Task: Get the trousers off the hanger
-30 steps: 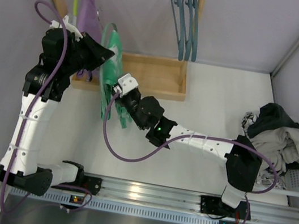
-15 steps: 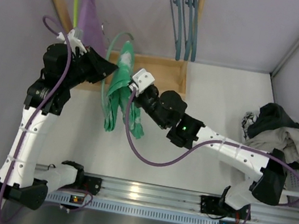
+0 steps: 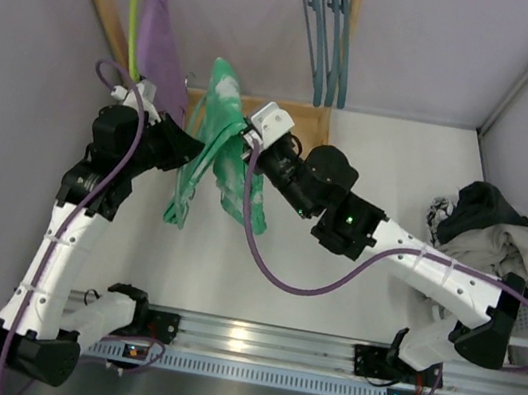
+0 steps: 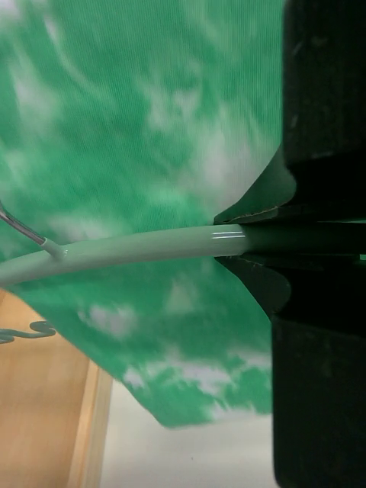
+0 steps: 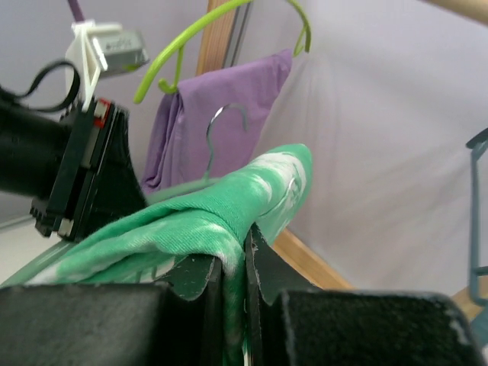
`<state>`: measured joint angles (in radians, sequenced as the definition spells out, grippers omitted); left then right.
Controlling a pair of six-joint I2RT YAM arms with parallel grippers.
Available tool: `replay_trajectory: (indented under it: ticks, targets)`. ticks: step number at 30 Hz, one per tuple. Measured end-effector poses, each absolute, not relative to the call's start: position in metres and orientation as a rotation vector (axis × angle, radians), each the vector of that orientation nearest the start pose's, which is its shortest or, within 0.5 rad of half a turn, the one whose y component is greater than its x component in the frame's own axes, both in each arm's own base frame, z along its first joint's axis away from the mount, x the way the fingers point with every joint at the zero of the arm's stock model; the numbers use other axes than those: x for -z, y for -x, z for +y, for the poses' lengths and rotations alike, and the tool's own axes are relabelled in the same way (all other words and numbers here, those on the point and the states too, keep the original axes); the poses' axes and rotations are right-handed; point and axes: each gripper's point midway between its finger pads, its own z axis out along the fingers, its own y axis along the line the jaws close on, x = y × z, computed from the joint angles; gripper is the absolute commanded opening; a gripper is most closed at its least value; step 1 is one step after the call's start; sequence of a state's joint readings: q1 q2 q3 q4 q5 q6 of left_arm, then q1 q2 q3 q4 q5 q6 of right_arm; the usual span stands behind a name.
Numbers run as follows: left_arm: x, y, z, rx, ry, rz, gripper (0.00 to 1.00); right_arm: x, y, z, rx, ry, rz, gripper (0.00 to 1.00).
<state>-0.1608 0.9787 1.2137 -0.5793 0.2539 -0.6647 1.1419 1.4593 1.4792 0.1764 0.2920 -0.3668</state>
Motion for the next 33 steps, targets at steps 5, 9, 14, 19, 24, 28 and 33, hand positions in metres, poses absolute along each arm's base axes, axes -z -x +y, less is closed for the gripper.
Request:
replay_trajectory:
  ticks: [5, 9, 14, 19, 24, 28, 33]
  targets:
    - [-0.316, -0.294, -0.116, 0.768, 0.334, 1.999, 0.0, -0.479, -0.258, 0.395, -0.423, 0.714, 1.122, 0.0]
    - [-0.299, -0.293, -0.116, 0.76, 0.345, 2.035, 0.0, -0.496, -0.257, 0.384, -0.4, 0.684, 1.099, 0.0]
    - [-0.288, -0.292, -0.113, 0.73, 0.339, 2.066, 0.0, -0.525, -0.255, 0.355, -0.369, 0.614, 1.062, 0.0]
    - [-0.28, -0.293, -0.111, 0.709, 0.338, 2.092, 0.0, -0.573, -0.256, 0.273, -0.358, 0.436, 1.036, 0.0]
    - [-0.279, -0.293, -0.11, 0.696, 0.323, 2.092, 0.0, -0.607, -0.245, 0.161, -0.322, 0.217, 1.005, 0.0]
    - [-0.279, -0.295, -0.11, 0.693, 0.322, 2.098, 0.0, -0.611, -0.218, 0.1, -0.303, 0.122, 0.981, 0.0]
    - [-0.276, -0.3, -0.111, 0.69, 0.327, 2.113, 0.0, -0.585, -0.193, 0.044, -0.207, 0.033, 1.016, 0.0]
